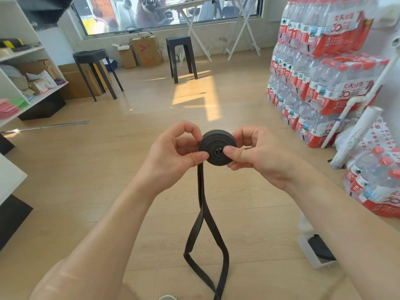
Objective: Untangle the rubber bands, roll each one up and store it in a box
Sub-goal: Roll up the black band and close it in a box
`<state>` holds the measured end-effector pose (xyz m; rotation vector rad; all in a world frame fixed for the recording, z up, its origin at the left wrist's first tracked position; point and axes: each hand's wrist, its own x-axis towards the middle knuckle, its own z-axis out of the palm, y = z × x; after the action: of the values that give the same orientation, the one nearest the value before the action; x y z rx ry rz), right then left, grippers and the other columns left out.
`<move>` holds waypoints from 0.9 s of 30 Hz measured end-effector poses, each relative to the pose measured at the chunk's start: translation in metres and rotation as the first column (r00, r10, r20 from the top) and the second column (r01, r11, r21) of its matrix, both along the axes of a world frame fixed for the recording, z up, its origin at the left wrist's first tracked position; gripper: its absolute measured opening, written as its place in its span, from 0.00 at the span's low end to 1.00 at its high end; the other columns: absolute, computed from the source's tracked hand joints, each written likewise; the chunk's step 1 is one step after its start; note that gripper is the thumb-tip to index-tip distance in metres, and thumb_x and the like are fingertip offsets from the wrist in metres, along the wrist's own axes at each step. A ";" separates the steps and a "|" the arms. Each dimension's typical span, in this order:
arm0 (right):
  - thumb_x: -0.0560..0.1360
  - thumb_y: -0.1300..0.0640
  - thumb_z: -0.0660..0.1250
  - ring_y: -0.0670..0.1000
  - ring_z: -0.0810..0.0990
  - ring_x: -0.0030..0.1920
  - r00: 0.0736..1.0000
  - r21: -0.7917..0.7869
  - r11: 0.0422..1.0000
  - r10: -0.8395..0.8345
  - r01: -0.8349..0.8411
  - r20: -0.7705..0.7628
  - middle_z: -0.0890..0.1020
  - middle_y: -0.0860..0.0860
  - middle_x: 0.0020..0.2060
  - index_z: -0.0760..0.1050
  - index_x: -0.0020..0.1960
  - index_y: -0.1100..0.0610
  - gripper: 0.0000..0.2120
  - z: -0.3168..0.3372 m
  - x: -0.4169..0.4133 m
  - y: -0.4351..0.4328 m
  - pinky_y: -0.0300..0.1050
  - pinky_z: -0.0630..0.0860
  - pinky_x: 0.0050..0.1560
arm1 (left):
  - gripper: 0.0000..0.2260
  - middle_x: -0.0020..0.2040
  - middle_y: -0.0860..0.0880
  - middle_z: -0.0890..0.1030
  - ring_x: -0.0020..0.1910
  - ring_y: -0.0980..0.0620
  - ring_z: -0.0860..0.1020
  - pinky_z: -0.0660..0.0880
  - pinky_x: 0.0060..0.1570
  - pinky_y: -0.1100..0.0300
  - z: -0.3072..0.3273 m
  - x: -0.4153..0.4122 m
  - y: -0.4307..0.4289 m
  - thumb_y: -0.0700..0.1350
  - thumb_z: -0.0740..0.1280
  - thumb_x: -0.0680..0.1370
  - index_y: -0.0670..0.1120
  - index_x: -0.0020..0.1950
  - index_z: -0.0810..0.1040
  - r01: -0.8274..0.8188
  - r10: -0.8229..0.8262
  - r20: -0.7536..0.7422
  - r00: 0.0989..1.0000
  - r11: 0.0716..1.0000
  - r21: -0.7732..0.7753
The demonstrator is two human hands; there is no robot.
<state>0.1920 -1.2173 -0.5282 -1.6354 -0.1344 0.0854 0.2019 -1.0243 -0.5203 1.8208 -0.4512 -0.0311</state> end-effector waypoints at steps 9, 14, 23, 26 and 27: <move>0.74 0.68 0.69 0.49 0.80 0.31 1.000 0.107 0.994 -0.015 0.017 -0.015 0.80 0.56 0.38 0.75 0.43 0.60 0.05 -0.004 0.001 0.001 0.40 0.79 0.35 | 0.11 0.40 0.46 0.85 0.40 0.50 0.84 0.80 0.45 0.59 -0.002 -0.001 -0.007 0.31 0.72 0.70 0.43 0.43 0.74 -0.085 0.084 -0.012 0.996 0.990 -0.111; 0.74 0.68 0.68 0.48 0.80 0.30 0.998 0.218 0.976 -0.008 0.020 -0.057 0.79 0.56 0.37 0.75 0.42 0.59 0.07 -0.007 0.001 0.006 0.39 0.78 0.34 | 0.13 0.43 0.48 0.86 0.43 0.49 0.85 0.80 0.42 0.60 0.000 -0.003 -0.007 0.30 0.71 0.71 0.45 0.44 0.72 -0.074 0.073 -0.008 0.997 0.992 -0.103; 0.75 0.69 0.67 0.53 0.83 0.38 0.984 0.347 0.938 0.085 -0.025 -0.158 0.80 0.59 0.42 0.74 0.48 0.62 0.05 -0.012 -0.003 0.014 0.43 0.81 0.40 | 0.14 0.44 0.45 0.86 0.44 0.46 0.84 0.80 0.48 0.55 0.002 -0.003 0.000 0.29 0.69 0.72 0.45 0.49 0.72 -0.029 0.029 -0.008 1.000 0.998 -0.062; 0.75 0.68 0.69 0.53 0.84 0.41 0.976 0.024 0.988 0.157 -0.155 -0.150 0.82 0.57 0.44 0.77 0.48 0.58 0.06 -0.007 -0.002 0.006 0.45 0.81 0.43 | 0.14 0.41 0.46 0.85 0.40 0.49 0.84 0.81 0.45 0.58 0.003 -0.004 0.001 0.27 0.70 0.70 0.44 0.46 0.75 -0.049 0.044 0.052 0.998 0.994 0.093; 0.74 0.64 0.70 0.50 0.83 0.40 0.978 -0.197 0.962 0.166 -0.188 -0.123 0.83 0.54 0.44 0.78 0.48 0.55 0.06 -0.004 -0.003 0.003 0.43 0.79 0.41 | 0.14 0.40 0.46 0.85 0.40 0.50 0.84 0.81 0.45 0.58 0.002 -0.005 0.000 0.26 0.69 0.70 0.44 0.45 0.76 -0.035 0.025 0.065 0.998 0.986 0.160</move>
<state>0.1892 -1.2140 -0.5323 -1.8210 -0.1959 0.3329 0.1971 -1.0245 -0.5182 1.9920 -0.4766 0.0105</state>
